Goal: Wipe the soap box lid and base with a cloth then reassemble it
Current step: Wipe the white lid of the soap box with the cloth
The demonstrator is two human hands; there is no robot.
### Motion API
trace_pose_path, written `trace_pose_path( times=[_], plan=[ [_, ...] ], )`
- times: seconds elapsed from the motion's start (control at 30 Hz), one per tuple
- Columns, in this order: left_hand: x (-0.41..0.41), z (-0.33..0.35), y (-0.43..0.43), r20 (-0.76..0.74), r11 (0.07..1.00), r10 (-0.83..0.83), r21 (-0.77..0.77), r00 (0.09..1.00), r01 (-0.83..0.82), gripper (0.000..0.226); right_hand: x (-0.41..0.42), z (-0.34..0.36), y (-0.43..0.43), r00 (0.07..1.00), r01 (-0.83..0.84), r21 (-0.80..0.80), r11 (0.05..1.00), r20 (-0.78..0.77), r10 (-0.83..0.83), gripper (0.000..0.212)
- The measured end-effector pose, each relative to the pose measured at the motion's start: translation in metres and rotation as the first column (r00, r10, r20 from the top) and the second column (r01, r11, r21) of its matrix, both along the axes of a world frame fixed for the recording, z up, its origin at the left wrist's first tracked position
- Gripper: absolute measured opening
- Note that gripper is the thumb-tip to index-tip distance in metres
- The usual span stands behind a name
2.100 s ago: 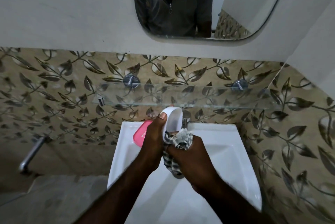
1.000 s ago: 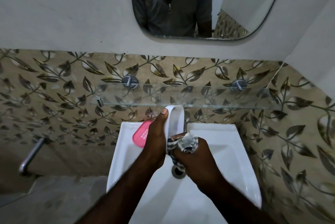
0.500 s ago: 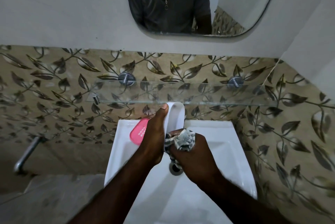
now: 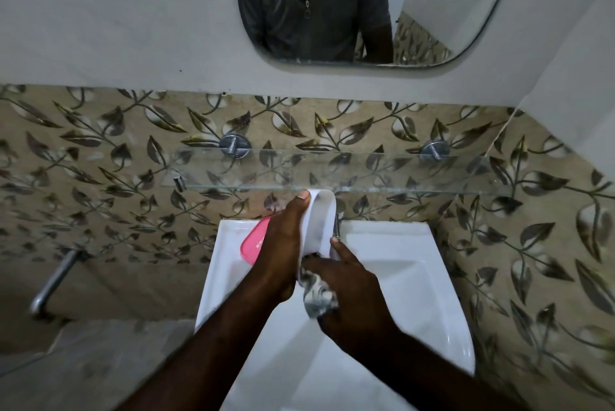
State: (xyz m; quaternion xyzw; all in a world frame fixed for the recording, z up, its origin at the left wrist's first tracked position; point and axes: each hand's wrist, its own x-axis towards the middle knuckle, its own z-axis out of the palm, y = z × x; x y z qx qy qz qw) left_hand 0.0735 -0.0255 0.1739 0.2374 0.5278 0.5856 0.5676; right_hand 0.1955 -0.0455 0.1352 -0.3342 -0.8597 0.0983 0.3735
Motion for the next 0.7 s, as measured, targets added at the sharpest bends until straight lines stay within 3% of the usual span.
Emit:
trace_pose_path(
  times=[0.03, 0.1, 0.17, 0.2, 0.23, 0.27, 0.3, 0.33, 0.4, 0.43, 0.5, 0.57, 0.6, 0.63, 0.67, 0.7],
  plan=[
    [0.001, -0.001, 0.0, 0.001, 0.999, -0.016, -0.028, 1.0, 0.016, 0.044, 0.007, -0.008, 0.008, 0.988, -0.055, 0.12, 0.991, 0.151, 0.037, 0.05],
    [0.001, -0.005, 0.001, 0.013, 0.997, -0.039, -0.068, 0.999, 0.04, 0.032, 0.014, -0.01, 0.015, 0.976, -0.079, 0.065, 0.995, 0.209, 0.064, 0.048],
    [0.003, -0.003, 0.002, -0.012, 0.999, -0.03, -0.03, 0.999, 0.03, 0.022, 0.007, 0.004, 0.01, 0.999, 0.039, -0.262, 0.964, -0.004, -0.041, 0.035],
    [0.004, -0.002, 0.003, -0.05, 1.0, -0.009, -0.003, 0.999, 0.009, 0.024, -0.003, 0.013, 0.003, 0.978, 0.044, -0.477, 0.878, -0.161, -0.136, 0.026],
    [0.005, -0.001, 0.004, -0.074, 1.0, 0.01, 0.029, 0.997, -0.008, 0.032, -0.01, 0.016, 0.001, 0.93, -0.055, -0.638, 0.768, -0.312, -0.193, 0.017],
    [0.004, -0.001, 0.004, -0.09, 0.999, 0.028, 0.047, 0.996, -0.024, 0.045, -0.014, 0.016, -0.001, 0.891, -0.143, -0.694, 0.706, -0.401, -0.213, 0.015],
    [0.003, -0.001, 0.004, -0.091, 0.998, 0.044, 0.054, 0.995, -0.039, 0.053, -0.013, 0.013, -0.002, 0.897, -0.15, -0.647, 0.747, -0.406, -0.172, 0.018],
    [0.001, -0.002, 0.004, -0.073, 0.998, 0.048, 0.047, 0.996, -0.045, 0.053, -0.009, 0.012, -0.002, 0.943, -0.095, -0.522, 0.848, -0.319, -0.091, 0.023],
    [-0.003, -0.003, 0.004, -0.019, 0.999, 0.002, -0.033, 1.0, -0.003, 0.046, 0.003, -0.002, 0.007, 0.998, -0.059, -0.096, 0.994, -0.026, 0.057, 0.039],
    [-0.005, -0.004, 0.005, 0.009, 0.995, -0.043, -0.089, 0.999, 0.044, 0.05, 0.008, -0.008, 0.016, 0.991, -0.102, 0.067, 0.992, 0.096, 0.095, 0.045],
    [-0.005, -0.001, 0.007, 0.033, 0.985, -0.109, -0.131, 0.993, 0.112, 0.054, 0.013, -0.008, 0.024, 0.983, -0.124, 0.125, 0.984, 0.151, 0.104, 0.041],
    [-0.004, 0.0, 0.01, -0.013, 0.989, -0.103, -0.104, 0.995, 0.101, 0.047, 0.006, 0.004, 0.02, 1.0, -0.008, -0.102, 0.995, 0.016, 0.01, 0.025],
    [-0.003, 0.0, 0.01, -0.059, 0.993, -0.089, -0.081, 0.994, 0.085, 0.048, -0.002, 0.012, 0.013, 0.986, 0.036, -0.365, 0.93, -0.14, -0.093, 0.016],
    [-0.002, 0.0, 0.01, -0.086, 0.996, -0.078, -0.059, 0.993, 0.073, 0.053, -0.011, 0.015, 0.008, 0.933, -0.068, -0.626, 0.777, -0.316, -0.173, 0.009],
    [-0.001, -0.002, 0.009, -0.093, 0.997, -0.072, -0.048, 0.993, 0.068, 0.055, -0.016, 0.015, 0.004, 0.873, -0.19, -0.752, 0.631, -0.424, -0.242, 0.006],
    [-0.001, -0.004, 0.008, -0.086, 0.997, -0.067, -0.051, 0.994, 0.062, 0.053, -0.017, 0.012, 0.001, 0.864, -0.227, -0.749, 0.623, -0.45, -0.227, 0.01]
  ],
)
